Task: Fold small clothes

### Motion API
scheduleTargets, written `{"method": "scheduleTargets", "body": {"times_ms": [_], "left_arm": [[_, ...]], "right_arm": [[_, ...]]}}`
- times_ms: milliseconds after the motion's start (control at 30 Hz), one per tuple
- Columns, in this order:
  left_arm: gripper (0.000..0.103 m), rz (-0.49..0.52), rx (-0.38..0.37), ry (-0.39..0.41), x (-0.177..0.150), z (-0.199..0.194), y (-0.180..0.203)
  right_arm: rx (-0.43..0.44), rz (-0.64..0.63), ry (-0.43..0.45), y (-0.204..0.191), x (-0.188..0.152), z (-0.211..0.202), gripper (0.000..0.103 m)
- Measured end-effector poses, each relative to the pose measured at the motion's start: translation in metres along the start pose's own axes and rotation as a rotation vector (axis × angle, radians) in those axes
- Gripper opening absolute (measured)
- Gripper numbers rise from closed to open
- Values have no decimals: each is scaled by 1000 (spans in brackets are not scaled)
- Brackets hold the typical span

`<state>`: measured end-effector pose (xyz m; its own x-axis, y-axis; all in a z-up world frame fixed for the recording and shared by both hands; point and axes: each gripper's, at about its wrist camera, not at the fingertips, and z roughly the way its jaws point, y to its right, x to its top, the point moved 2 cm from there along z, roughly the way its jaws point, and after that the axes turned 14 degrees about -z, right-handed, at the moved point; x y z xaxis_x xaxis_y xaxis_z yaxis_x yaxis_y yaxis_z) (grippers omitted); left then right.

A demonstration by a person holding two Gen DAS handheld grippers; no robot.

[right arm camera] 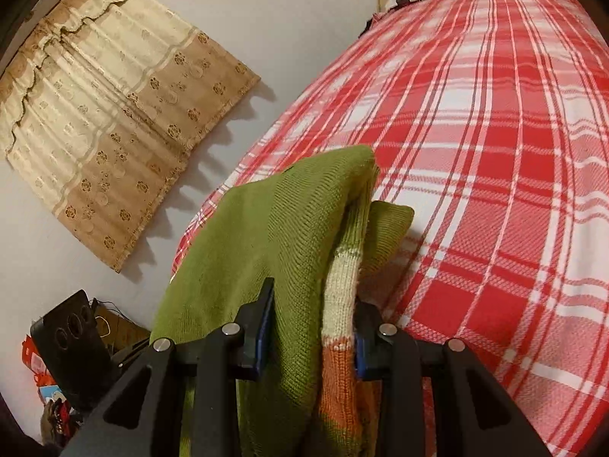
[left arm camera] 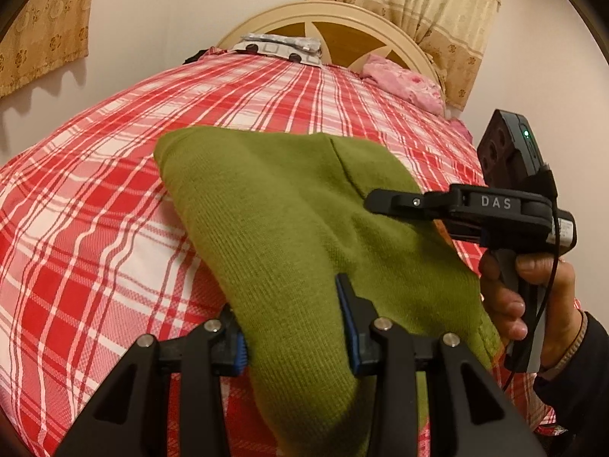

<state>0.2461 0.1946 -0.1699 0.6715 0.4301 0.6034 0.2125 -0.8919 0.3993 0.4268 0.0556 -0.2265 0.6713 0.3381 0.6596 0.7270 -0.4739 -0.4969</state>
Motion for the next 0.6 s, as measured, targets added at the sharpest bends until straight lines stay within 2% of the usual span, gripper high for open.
{"method": "scheduleTargets", "body": {"times_ms": [433, 600], "left_arm": [[40, -23, -21, -16, -9, 8, -16], [44, -37, -27, -17, -11, 10, -19]], "right_arm": [[1, 18, -9, 11, -5, 9, 34], [-9, 29, -12, 17, -9, 12, 34]]}}
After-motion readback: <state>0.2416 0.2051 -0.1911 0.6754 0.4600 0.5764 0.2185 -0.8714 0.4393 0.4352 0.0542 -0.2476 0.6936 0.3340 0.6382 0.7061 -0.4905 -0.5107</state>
